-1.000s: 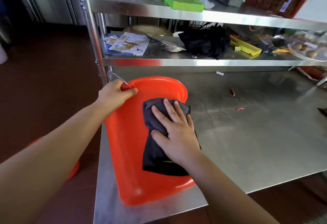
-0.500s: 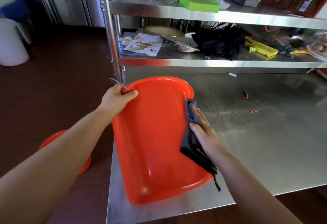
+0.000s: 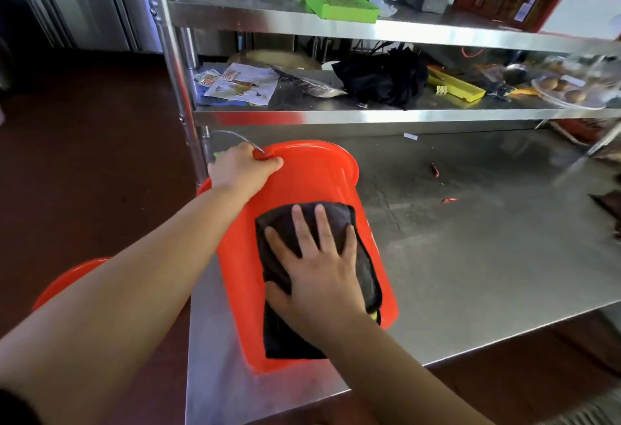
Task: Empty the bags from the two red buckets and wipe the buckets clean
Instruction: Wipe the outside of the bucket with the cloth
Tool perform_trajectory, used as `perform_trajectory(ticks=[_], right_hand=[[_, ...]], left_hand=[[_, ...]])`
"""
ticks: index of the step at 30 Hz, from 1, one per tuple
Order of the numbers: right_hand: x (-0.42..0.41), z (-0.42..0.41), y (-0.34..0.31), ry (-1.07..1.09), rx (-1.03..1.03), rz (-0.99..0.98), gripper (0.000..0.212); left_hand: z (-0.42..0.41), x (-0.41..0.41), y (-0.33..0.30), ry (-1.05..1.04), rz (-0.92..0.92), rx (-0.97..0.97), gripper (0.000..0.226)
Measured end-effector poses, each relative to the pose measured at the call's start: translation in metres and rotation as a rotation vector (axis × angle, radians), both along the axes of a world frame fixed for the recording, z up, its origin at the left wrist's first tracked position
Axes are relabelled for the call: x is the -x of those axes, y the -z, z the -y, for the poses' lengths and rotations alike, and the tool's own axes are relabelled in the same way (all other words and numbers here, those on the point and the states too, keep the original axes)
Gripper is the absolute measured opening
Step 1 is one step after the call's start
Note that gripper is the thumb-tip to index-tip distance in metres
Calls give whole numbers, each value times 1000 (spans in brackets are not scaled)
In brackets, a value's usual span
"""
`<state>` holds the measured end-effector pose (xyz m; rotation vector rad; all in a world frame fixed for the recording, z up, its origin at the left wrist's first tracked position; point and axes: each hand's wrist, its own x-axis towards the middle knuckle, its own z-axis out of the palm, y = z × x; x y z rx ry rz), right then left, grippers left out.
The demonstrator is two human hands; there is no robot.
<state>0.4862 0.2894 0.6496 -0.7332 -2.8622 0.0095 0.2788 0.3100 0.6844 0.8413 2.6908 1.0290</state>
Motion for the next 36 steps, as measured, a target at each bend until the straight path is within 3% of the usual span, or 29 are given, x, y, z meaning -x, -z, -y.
perform_trajectory(ticks=[7, 11, 15, 18, 22, 25, 28, 30, 33, 34, 36], right_hand=[[-16, 5, 6, -170, -17, -3, 58], [-28, -5, 8, -201, 86, -98, 60], [-42, -29, 14, -149, 366, -223, 64], [-46, -37, 17, -88, 634, -331, 63], [-38, -20, 19, -105, 601, -308, 60], [-29, -3, 17, -124, 484, -246, 56], [-20, 13, 15, -150, 372, -200, 59], [-12, 23, 14, -184, 322, -169, 62], [-1, 33, 11, -254, 267, -125, 65], [1, 34, 10, -260, 260, -116, 66], [3, 31, 10, -257, 260, -111, 66]], left_hand=[[22, 18, 6, 76, 138, -55, 56], [39, 33, 18, 57, 258, -173, 42], [68, 44, 29, 53, 435, -329, 24], [95, 49, 39, 15, 434, -384, 15], [122, 52, 49, -134, 392, -326, 32], [145, 53, 49, -295, 466, -178, 66], [151, 56, 34, -458, 167, -31, 76], [142, 55, 15, -323, 1, -71, 82], [120, 56, -4, -52, -21, -56, 64], [115, 57, -8, -47, 2, -12, 54], [109, 63, -13, -71, -8, 82, 60]])
